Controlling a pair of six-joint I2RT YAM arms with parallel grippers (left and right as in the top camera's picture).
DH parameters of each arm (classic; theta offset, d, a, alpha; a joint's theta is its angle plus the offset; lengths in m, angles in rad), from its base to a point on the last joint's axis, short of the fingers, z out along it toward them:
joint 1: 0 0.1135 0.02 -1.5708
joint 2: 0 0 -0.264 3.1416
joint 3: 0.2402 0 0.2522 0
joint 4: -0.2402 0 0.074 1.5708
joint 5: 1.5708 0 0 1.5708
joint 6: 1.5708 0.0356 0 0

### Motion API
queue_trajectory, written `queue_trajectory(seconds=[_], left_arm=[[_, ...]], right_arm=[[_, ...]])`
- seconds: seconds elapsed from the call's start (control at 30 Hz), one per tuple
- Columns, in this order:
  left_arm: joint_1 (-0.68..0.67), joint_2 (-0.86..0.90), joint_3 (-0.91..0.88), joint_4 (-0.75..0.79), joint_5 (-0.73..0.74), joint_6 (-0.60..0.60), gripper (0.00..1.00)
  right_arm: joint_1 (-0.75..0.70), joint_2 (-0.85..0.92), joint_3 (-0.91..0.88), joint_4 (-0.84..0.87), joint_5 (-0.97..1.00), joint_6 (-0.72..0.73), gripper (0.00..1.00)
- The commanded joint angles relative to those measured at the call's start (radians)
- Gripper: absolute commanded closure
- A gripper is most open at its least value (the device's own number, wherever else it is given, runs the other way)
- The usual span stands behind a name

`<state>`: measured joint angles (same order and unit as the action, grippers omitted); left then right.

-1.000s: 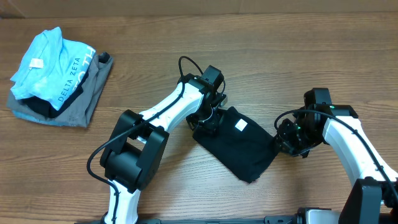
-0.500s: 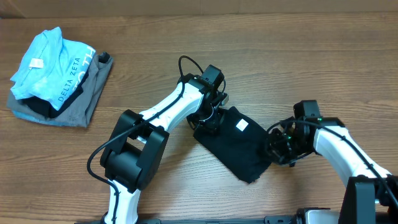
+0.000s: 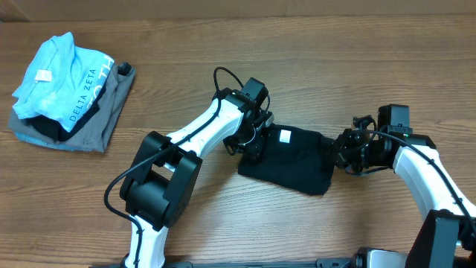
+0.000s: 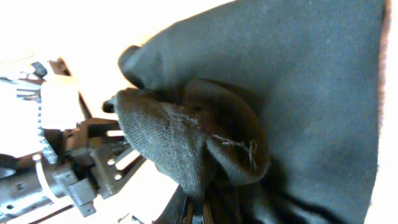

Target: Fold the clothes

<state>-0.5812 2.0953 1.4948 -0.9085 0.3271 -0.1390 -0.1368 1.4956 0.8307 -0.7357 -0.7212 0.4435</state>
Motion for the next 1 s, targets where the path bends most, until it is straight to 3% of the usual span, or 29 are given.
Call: queue_trajectory(seconds=[0.0, 0.07, 0.13, 0.4, 0.53, 0.97], left_arm=[[-0.002, 0.006, 0.011, 0.001, 0.006, 0.012, 0.71], [-0.002, 0.006, 0.011, 0.001, 0.006, 0.012, 0.71], [-0.002, 0.006, 0.011, 0.0, 0.006, 0.012, 0.7], [-0.002, 0.006, 0.011, 0.002, 0.006, 0.012, 0.7], [-0.002, 0.006, 0.011, 0.005, 0.006, 0.012, 0.69], [-0.002, 0.006, 0.011, 0.007, 0.006, 0.012, 0.68]], right_arm=[[-0.004, -0.022, 0.022, 0.048, -0.043, -0.029, 0.96], [-0.004, -0.022, 0.022, 0.074, -0.026, -0.029, 0.95], [-0.006, -0.022, 0.022, 0.09, 0.026, -0.028, 0.8], [-0.126, -0.022, 0.021, -0.074, 0.094, -0.106, 0.76], [-0.123, -0.019, -0.003, -0.168, 0.117, -0.167, 0.8], [0.021, -0.018, -0.092, -0.011, 0.069, -0.176, 0.75]])
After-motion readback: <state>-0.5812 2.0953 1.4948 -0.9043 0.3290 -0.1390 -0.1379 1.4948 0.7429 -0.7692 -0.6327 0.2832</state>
